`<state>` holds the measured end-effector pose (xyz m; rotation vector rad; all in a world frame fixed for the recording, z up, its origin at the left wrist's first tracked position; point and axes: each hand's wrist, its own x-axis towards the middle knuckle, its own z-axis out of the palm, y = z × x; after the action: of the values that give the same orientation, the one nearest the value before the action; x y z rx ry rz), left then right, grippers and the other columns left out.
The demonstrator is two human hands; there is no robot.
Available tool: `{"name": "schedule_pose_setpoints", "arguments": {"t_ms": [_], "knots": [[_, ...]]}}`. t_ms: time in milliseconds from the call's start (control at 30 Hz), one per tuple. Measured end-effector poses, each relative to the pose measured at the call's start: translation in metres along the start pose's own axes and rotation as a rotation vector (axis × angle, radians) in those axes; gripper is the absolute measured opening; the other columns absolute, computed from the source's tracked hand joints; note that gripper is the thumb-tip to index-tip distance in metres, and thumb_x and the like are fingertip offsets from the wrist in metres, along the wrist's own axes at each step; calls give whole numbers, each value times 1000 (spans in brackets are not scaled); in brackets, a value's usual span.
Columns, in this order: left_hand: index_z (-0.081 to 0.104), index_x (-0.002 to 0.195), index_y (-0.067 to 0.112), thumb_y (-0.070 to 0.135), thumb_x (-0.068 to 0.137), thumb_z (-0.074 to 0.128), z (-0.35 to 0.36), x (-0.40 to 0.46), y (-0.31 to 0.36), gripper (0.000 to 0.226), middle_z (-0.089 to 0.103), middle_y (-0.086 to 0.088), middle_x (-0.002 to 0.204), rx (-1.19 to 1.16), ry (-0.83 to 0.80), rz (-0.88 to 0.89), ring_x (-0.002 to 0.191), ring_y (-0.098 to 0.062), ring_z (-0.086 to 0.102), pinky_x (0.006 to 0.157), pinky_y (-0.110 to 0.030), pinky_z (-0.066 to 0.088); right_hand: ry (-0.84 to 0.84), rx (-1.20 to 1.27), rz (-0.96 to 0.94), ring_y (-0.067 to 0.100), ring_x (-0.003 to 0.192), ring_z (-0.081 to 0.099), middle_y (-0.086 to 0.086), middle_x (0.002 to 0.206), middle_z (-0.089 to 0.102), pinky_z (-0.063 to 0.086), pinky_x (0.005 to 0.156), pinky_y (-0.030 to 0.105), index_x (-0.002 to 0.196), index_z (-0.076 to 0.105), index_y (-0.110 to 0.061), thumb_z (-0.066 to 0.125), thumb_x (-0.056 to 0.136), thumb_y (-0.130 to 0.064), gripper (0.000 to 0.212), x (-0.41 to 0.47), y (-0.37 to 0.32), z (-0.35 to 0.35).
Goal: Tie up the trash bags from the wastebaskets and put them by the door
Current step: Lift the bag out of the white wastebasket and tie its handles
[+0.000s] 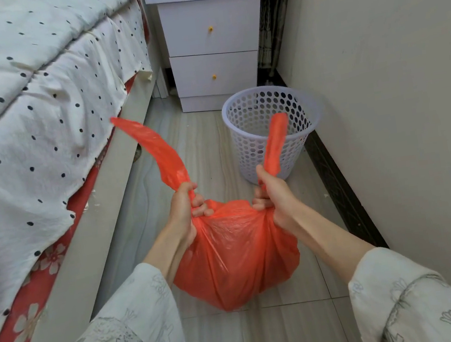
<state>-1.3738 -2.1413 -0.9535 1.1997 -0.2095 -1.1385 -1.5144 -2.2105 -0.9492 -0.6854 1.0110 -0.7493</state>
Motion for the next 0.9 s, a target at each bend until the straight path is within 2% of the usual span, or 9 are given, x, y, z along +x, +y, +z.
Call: {"name": "schedule_pose_setpoints", "arguments": {"t_ms": [100, 233, 433, 567, 633, 667, 733, 800, 900], "knots": [[41, 85, 13, 17, 87, 29, -3, 1, -2, 13, 30, 1, 52, 38, -19, -130, 25, -7, 21, 37, -16, 37, -58, -241, 32, 1, 28, 21, -2, 56, 23, 20, 30, 10, 75, 36, -20, 50, 93, -33, 27, 0, 6, -5], [46, 85, 9, 24, 99, 24, -4, -2, -12, 31, 33, 7, 35, 174, -102, -201, 24, -4, 23, 34, -12, 33, -78, -400, 111, 0, 25, 20, -2, 59, 26, 15, 29, 10, 82, 45, -14, 26, 100, -34, 32, -3, 11, -4], [38, 73, 14, 26, 100, 27, 6, -13, -15, 32, 29, 8, 33, 325, -268, -96, 25, -1, 20, 32, -12, 28, -75, -476, 90, -1, 22, 18, -3, 47, 28, 13, 28, 9, 79, 46, -11, 26, 101, -20, 31, -1, 14, -9], [36, 68, 16, 26, 100, 27, 14, -15, -18, 34, 30, -2, 50, 668, -228, 32, 24, -1, 24, 32, -11, 27, -84, -534, 127, 0, 21, 17, -2, 45, 26, 13, 29, 6, 73, 39, -13, 29, 97, -12, 26, -3, 17, -8], [40, 70, 16, 27, 99, 27, 13, -12, -19, 34, 34, -6, 53, 809, -181, 98, 27, -5, 34, 37, -18, 35, -125, -539, 174, 1, 23, 17, -2, 50, 24, 13, 30, 8, 65, 31, -16, 34, 89, -7, 26, -5, 15, -7], [46, 75, 13, 28, 99, 28, 12, -11, -18, 34, 42, -11, 56, 900, -159, 131, 35, -13, 45, 45, -25, 42, -162, -520, 213, 2, 24, 17, -2, 54, 23, 13, 30, 9, 64, 29, -17, 36, 86, -9, 24, -6, 13, -6], [56, 97, 2, 26, 99, 28, 11, -10, -15, 37, 62, -30, 87, 1205, -111, 213, 77, -38, 63, 70, -40, 49, -262, -496, 261, 3, 30, 17, -3, 58, 22, 13, 31, 13, 67, 33, -19, 42, 85, -20, 20, -9, 9, -6], [54, 110, -5, 20, 99, 27, 15, -15, -14, 38, 59, -30, 117, 1470, -176, 280, 110, -40, 55, 85, -38, 40, -331, -514, 247, 5, 37, 18, -4, 57, 25, 15, 33, 15, 71, 45, -22, 48, 87, -44, 27, -13, 7, -6], [51, 113, -3, 19, 99, 31, 19, -24, -19, 33, 57, -26, 122, 1607, -403, 284, 115, -38, 53, 89, -37, 38, -252, -465, 166, 4, 33, 21, -5, 48, 34, 18, 32, 13, 67, 53, -21, 39, 80, -72, 55, -10, 10, -6]]}}
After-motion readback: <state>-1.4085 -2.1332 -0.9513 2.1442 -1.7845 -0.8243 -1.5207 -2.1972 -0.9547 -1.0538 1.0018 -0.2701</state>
